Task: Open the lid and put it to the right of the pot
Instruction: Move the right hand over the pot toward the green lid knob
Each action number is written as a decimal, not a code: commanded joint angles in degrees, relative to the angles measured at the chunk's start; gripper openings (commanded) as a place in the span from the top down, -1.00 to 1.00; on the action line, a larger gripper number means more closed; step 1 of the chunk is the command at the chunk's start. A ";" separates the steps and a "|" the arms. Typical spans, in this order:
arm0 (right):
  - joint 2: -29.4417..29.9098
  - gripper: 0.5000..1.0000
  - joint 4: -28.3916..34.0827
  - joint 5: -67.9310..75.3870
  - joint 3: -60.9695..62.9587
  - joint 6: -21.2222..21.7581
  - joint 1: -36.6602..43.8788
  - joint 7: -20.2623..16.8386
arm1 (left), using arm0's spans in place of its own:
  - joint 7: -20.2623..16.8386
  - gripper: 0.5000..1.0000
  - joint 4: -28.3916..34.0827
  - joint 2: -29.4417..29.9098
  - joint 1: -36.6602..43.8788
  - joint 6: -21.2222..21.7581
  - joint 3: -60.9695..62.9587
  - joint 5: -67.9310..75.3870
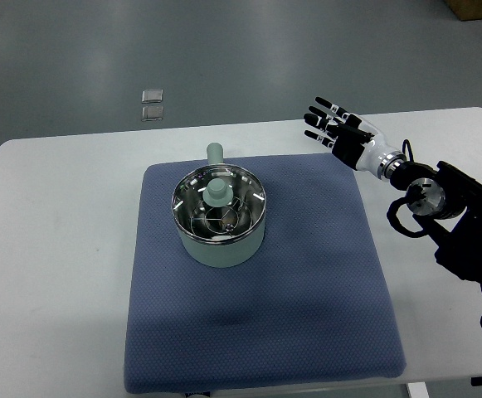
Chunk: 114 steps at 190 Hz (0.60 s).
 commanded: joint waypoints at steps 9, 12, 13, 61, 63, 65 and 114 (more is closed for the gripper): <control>0.00 -0.74 -0.02 -0.18 -0.35 -0.16 -0.09 -0.03 | 0.24 -1.00 0.17 0.00 0.09 0.08 -0.07 0.00; 0.00 -0.74 -0.02 -0.44 -0.43 -0.08 -0.01 0.06 | 0.24 -1.00 0.17 0.00 0.09 0.08 -0.07 0.00; 0.00 -0.74 -0.02 -0.44 -0.43 -0.08 -0.01 0.06 | 0.24 -1.00 0.17 0.00 0.09 0.08 -0.07 0.00; -0.96 -0.74 0.69 -7.38 -1.58 3.26 1.84 0.32 | 0.24 -1.00 -0.27 0.00 0.00 0.08 -0.25 0.00; -0.96 -0.74 0.69 -7.39 -1.58 3.26 1.84 0.32 | 0.24 -1.00 -0.27 0.00 0.00 0.08 -0.25 0.00; -0.96 -0.74 0.69 -7.39 -1.58 3.26 1.84 0.32 | 0.24 -1.00 -0.27 0.00 0.00 0.08 -0.25 0.00; -3.16 -0.74 0.86 -23.64 -2.81 11.79 10.27 0.32 | 0.24 -1.00 -0.54 0.00 0.09 -0.19 -0.25 0.00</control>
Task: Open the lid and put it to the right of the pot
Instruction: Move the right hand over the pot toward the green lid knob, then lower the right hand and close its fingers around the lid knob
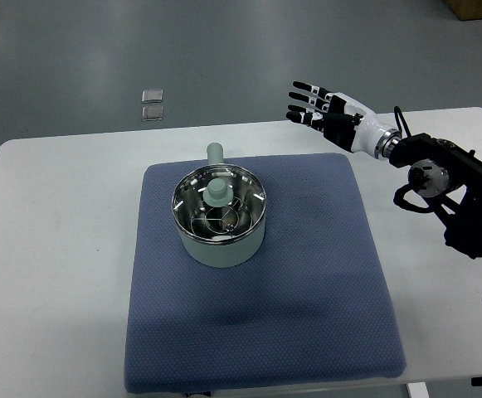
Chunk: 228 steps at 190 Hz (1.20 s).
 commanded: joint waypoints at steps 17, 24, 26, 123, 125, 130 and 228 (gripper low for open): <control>-0.64 -0.74 0.22 -11.32 -2.84 5.56 6.01 0.08 | -0.01 -1.00 -0.11 0.00 0.02 -0.38 0.01 0.00; -0.73 -0.73 0.66 -13.43 -3.72 6.44 7.06 0.26 | -0.01 -1.00 -0.11 0.00 0.02 -0.38 -0.08 0.00; -0.73 -0.73 0.66 -13.43 -3.72 6.44 7.06 0.26 | -0.01 -1.00 -0.11 0.00 0.02 -0.38 -0.08 0.00; -3.28 -0.73 16.48 -44.81 -22.87 10.68 24.46 10.98 | -0.01 -1.00 0.24 0.00 0.02 -0.38 0.01 0.00; -3.28 -0.73 16.74 -45.07 -23.23 10.68 24.73 11.06 | -0.01 -1.00 0.24 0.00 0.02 -0.38 0.01 0.00; -2.93 -0.73 17.01 -45.60 -24.02 10.68 25.08 11.07 | -0.01 -1.00 0.24 0.00 0.02 -0.38 0.01 0.00; 1.38 -0.73 16.83 -54.92 -32.99 3.46 24.47 11.94 | -0.01 -1.00 0.42 0.00 0.02 -0.38 0.01 0.00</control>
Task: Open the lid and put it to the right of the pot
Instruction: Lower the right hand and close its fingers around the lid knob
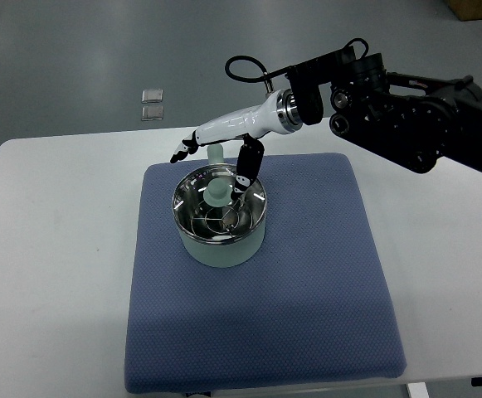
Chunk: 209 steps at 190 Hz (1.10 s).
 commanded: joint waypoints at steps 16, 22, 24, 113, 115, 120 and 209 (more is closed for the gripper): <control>0.07 -0.73 -0.36 -0.62 -0.75 -2.07 -0.88 0.44 | 0.00 -1.00 -0.07 0.00 0.00 0.01 -0.09 0.00; -0.02 -0.73 -0.45 -0.88 -0.66 -2.33 -1.15 0.44 | 0.00 -1.00 -0.15 0.00 0.00 0.01 -0.09 0.00; -0.02 -0.73 -0.45 -0.97 -0.66 -2.51 -1.23 0.44 | 0.00 -1.00 -0.15 0.00 0.00 0.01 -0.09 0.00; -0.28 -0.58 -0.63 -2.55 -1.46 -5.41 -2.90 0.97 | 0.00 -1.00 -0.15 0.00 -0.09 -0.17 -0.09 0.00; -0.28 -0.56 -0.63 -2.64 -1.46 -5.41 -2.90 0.97 | -0.09 -1.00 -0.15 0.00 0.00 -0.17 0.00 0.00; -0.28 -0.53 -0.63 -2.73 -1.46 -5.41 -2.90 1.06 | -0.09 -1.00 -0.15 0.00 0.00 -0.17 -0.09 0.00; -0.28 -0.23 -0.63 -3.70 -2.07 -5.41 -2.90 1.14 | -0.09 -1.00 -0.07 0.00 0.00 -0.17 0.00 0.00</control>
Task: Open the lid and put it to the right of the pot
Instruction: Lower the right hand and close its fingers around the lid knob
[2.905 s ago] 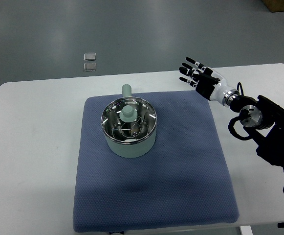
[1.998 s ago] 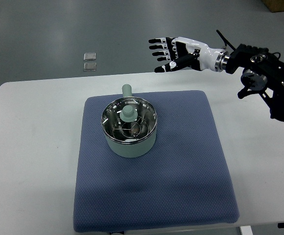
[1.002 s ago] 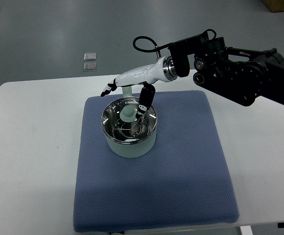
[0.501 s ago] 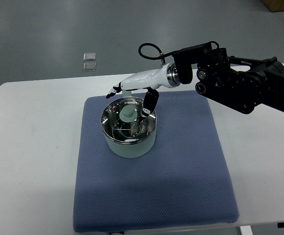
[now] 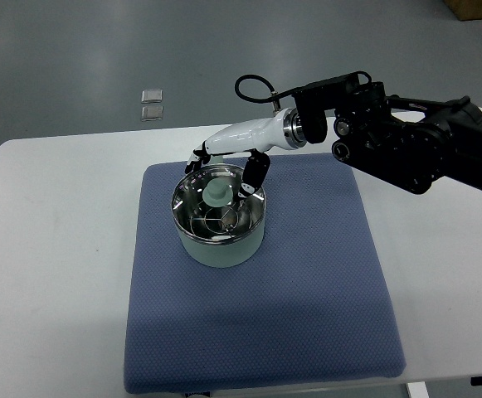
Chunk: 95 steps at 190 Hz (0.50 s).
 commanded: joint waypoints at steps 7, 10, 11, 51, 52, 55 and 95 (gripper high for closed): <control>0.01 -0.20 -0.07 -0.15 -0.23 0.06 0.00 0.00 | 0.00 -1.00 0.08 0.00 0.04 -0.08 -0.05 0.00; 0.01 -0.19 0.01 -0.15 -0.23 0.06 0.00 0.00 | 0.00 -1.00 0.08 0.00 -0.04 0.00 0.04 0.00; 0.01 -0.19 0.01 -0.15 -0.23 0.06 -0.09 0.00 | 0.00 -1.00 0.08 0.00 -0.04 0.00 -0.04 -0.08; 0.10 -0.06 0.01 -0.15 -0.23 0.15 -0.09 0.00 | -0.09 -1.00 0.17 0.00 -0.04 -0.08 0.04 -0.09; 0.10 -0.06 0.01 -0.15 -0.23 0.15 -0.09 0.00 | -0.09 -1.00 0.17 0.00 0.04 -0.08 -0.04 -0.09; 0.10 -0.05 0.01 -0.15 -0.23 0.15 -0.09 0.00 | -0.09 -1.00 0.17 0.00 -0.04 0.00 -0.05 -0.09; 0.27 0.04 0.01 -0.15 -0.23 0.15 -0.09 0.00 | 0.00 -1.00 0.17 0.00 0.04 -0.08 -0.05 -0.09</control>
